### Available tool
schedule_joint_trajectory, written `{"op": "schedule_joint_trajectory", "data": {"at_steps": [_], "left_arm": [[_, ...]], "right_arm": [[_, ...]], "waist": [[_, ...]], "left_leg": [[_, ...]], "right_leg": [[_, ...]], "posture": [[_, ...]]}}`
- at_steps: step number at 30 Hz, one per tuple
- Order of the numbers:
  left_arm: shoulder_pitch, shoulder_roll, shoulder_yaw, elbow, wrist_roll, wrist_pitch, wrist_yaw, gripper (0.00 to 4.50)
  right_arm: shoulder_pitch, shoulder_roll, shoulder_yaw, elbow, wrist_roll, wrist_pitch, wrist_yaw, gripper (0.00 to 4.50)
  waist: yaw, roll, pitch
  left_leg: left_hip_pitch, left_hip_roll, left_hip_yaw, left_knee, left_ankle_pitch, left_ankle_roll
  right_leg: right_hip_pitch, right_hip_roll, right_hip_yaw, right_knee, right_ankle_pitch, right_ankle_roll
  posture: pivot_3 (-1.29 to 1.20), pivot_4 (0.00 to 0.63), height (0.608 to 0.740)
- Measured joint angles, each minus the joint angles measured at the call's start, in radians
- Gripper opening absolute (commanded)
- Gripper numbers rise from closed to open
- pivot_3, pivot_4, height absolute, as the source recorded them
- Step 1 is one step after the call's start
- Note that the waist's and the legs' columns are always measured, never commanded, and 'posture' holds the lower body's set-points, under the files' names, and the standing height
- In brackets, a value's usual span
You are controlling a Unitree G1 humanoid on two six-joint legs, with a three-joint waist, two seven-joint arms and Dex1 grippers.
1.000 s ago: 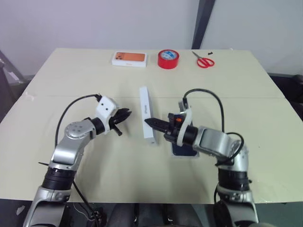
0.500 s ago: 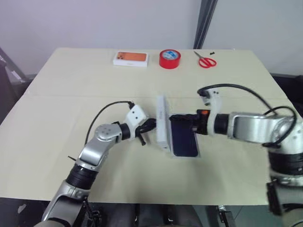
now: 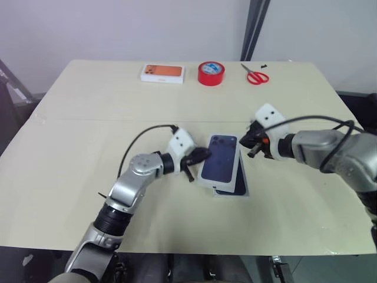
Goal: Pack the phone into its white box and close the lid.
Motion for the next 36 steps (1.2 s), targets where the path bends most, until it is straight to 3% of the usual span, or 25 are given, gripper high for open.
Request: {"op": "schedule_joint_trajectory", "data": {"at_steps": [2,5,10,14,23,36], "left_arm": [[-0.013,0.007,0.052,-0.007,-0.013,0.082,0.055,0.65],[-0.021,0.032,0.058,-0.003,0.001,0.177,0.094,0.65],[-0.039,0.060,-0.050,0.035,0.038,0.264,0.078,0.65],[-0.059,0.055,-0.119,0.039,0.043,0.268,0.033,0.65],[-0.061,0.052,-0.116,-0.027,-0.039,0.326,-0.068,0.65],[-0.060,0.064,-0.129,-0.061,-0.041,0.342,-0.073,0.65]], "right_arm": [[0.008,-0.032,0.078,-0.010,-0.161,-0.087,0.084,0.04],[0.031,-0.037,0.113,-0.011,-0.280,-0.148,0.166,0.04],[0.064,-0.028,0.118,-0.026,-0.399,-0.192,0.272,0.04],[0.098,-0.009,0.114,-0.041,-0.442,-0.195,0.324,0.04],[0.156,0.001,0.034,-0.059,-0.514,-0.181,0.389,0.04],[0.226,-0.002,-0.010,-0.099,-0.562,-0.167,0.487,0.04]], "waist": [[-0.001,0.000,0.000],[0.000,0.000,0.000],[0.004,0.000,0.000],[0.003,0.000,0.000],[0.001,0.000,0.000],[0.002,0.000,0.000]], "left_leg": [[0.000,0.000,0.000,0.000,0.000,0.000],[0.000,0.000,0.000,0.000,0.000,0.000],[0.000,-0.001,0.000,0.000,0.000,0.000],[0.000,-0.001,0.000,0.000,0.000,0.000],[0.000,-0.001,-0.001,0.000,0.000,-0.001],[0.000,-0.001,-0.001,0.000,0.000,-0.001]], "right_leg": [[0.000,0.000,0.000,0.000,0.000,0.000],[0.000,0.000,0.000,0.000,0.000,0.000],[0.000,0.000,0.000,0.000,0.000,0.000],[0.000,-0.001,0.000,0.000,0.000,0.000],[0.000,-0.001,0.000,0.000,0.000,0.000],[0.000,-0.001,0.000,0.000,0.000,0.000]], "posture": [[0.00,0.150,0.729],[0.00,0.150,0.729],[0.00,0.150,0.729],[0.00,0.150,0.729],[0.00,0.150,0.729],[0.00,0.150,0.729]]}}
